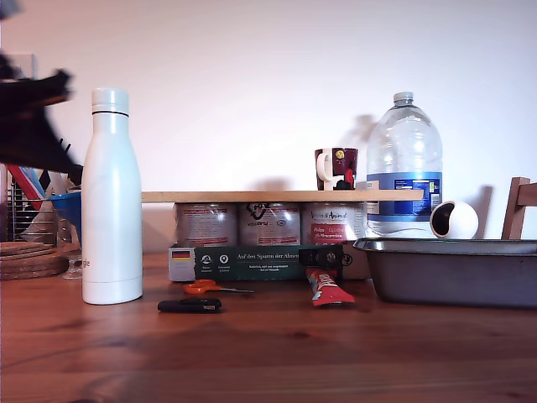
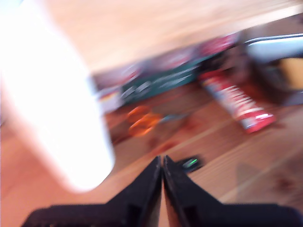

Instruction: Pick up the sponge and place it inside the oven dish

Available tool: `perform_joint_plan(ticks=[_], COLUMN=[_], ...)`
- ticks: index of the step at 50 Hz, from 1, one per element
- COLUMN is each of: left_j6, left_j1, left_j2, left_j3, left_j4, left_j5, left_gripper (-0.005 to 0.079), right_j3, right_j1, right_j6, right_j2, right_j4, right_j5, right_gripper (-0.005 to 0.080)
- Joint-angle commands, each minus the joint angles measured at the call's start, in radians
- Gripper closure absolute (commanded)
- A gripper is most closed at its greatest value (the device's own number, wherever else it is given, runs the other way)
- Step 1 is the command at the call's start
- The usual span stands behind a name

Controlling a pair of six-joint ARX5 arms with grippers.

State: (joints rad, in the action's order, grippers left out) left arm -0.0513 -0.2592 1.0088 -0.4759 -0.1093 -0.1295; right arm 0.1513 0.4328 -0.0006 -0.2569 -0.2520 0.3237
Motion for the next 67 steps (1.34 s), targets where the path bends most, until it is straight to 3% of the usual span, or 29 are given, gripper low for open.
perform_joint_plan(ticks=[1, 13, 23, 41, 67], left_j6=[-0.013, -0.064, -0.090, -0.108, -0.161], left_j1=[0.027, 0.122, 0.153, 0.153, 0.151], left_j2=[-0.026, -0.154, -0.277, -0.487, -0.805], left_j3=[0.049, 0.180, 0.274, 0.283, 0.283], left_j4=[-0.028, -0.061, -0.061, 0.211, 0.422], left_j5=[-0.004, -0.046, -0.096, -0.125, -0.125], left_gripper=[0.0766, 0.0766, 0.0766, 0.0766, 0.0766], right_j3=[0.008, 0.008, 0.008, 0.008, 0.008], right_j1=[-0.003, -0.003, -0.003, -0.003, -0.003], right_j6=[0.000, 0.000, 0.000, 0.000, 0.000], right_j2=[0.003, 0.003, 0.003, 0.003, 0.003], right_j4=[-0.013, -0.100, -0.163, -0.237, -0.240], right_j5=[0.000, 0.000, 0.000, 0.000, 0.000], right_gripper=[0.0765, 0.0765, 0.0765, 0.0765, 0.0765])
